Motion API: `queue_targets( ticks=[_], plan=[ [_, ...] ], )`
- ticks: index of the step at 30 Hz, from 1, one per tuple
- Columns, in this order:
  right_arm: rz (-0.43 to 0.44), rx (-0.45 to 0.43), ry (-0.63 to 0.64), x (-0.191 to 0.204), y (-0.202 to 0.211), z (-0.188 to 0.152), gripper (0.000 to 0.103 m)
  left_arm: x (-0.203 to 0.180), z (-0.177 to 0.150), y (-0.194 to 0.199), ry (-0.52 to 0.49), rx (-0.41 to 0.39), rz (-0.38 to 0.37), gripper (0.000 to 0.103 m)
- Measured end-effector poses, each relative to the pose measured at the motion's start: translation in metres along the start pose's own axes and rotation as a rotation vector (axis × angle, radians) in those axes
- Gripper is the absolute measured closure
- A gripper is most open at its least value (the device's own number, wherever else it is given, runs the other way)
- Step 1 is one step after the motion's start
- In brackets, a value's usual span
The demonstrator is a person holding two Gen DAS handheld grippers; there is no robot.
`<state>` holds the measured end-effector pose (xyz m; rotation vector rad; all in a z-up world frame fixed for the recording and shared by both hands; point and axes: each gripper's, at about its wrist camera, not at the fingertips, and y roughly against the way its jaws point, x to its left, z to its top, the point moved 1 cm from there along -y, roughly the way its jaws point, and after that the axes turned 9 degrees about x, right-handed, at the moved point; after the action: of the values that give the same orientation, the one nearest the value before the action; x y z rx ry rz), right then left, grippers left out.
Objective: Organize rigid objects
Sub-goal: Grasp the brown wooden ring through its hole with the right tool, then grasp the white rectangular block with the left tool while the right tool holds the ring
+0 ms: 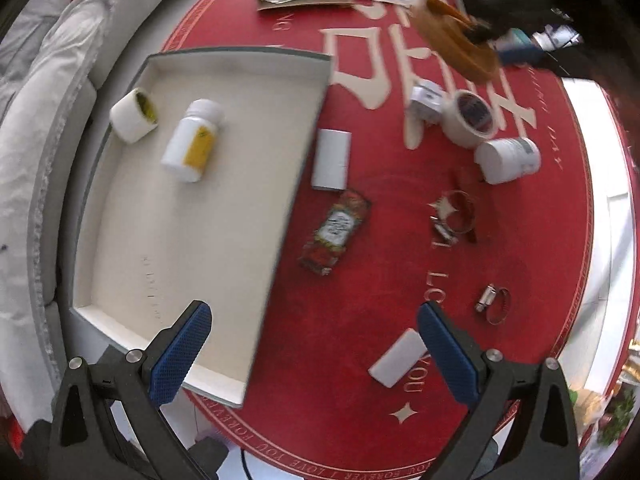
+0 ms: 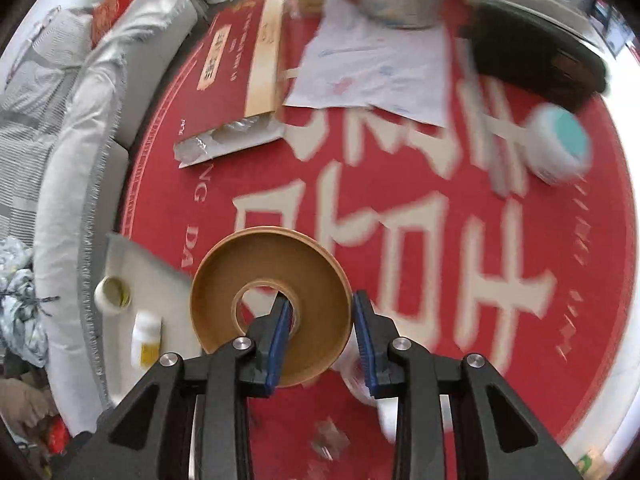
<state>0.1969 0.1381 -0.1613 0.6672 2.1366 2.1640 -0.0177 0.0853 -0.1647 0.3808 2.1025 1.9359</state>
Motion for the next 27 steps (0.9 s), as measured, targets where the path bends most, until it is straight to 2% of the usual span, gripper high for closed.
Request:
queue_targets(
  ticks=[4,10,13,16,18,19,20,23,26,27],
  plan=[
    [-0.029,0.055,-0.118,-0.053,0.013,-0.067,0.071,-0.018,-0.016,-0.016,-0.034,0.03,0.002,0.0],
    [-0.135,0.173,-0.205,-0.128,-0.012,-0.133,0.071,-0.043,-0.036,-0.053,0.106,0.128,-0.015,0.0],
    [-0.184,0.185,-0.19,-0.145,-0.027,-0.144,0.071,-0.042,-0.042,-0.071,0.251,0.173,-0.026,0.0],
    [-0.178,0.193,-0.173,-0.155,-0.035,-0.148,0.07,-0.033,-0.045,-0.084,0.397,0.204,-0.029,0.0],
    [-0.165,0.171,-0.155,-0.155,-0.034,-0.147,0.056,-0.029,-0.045,-0.091,0.467,0.221,-0.022,0.0],
    [-0.174,0.163,-0.145,-0.155,-0.036,-0.147,0.04,-0.026,-0.044,-0.091,0.494,0.213,-0.034,0.0],
    [-0.18,0.155,-0.135,-0.155,-0.036,-0.145,0.036,-0.026,-0.047,-0.092,0.521,0.212,-0.042,0.0],
    [-0.179,0.173,-0.135,-0.155,-0.045,-0.143,0.036,-0.024,-0.049,-0.095,0.545,0.208,-0.045,0.0],
    [-0.215,0.172,-0.125,-0.153,-0.054,-0.138,0.036,-0.022,-0.065,-0.1,0.648,0.219,-0.124,0.0],
    [-0.233,0.178,-0.11,-0.151,-0.055,-0.137,0.036,-0.022,-0.067,-0.102,0.659,0.22,-0.126,0.0]
  ],
)
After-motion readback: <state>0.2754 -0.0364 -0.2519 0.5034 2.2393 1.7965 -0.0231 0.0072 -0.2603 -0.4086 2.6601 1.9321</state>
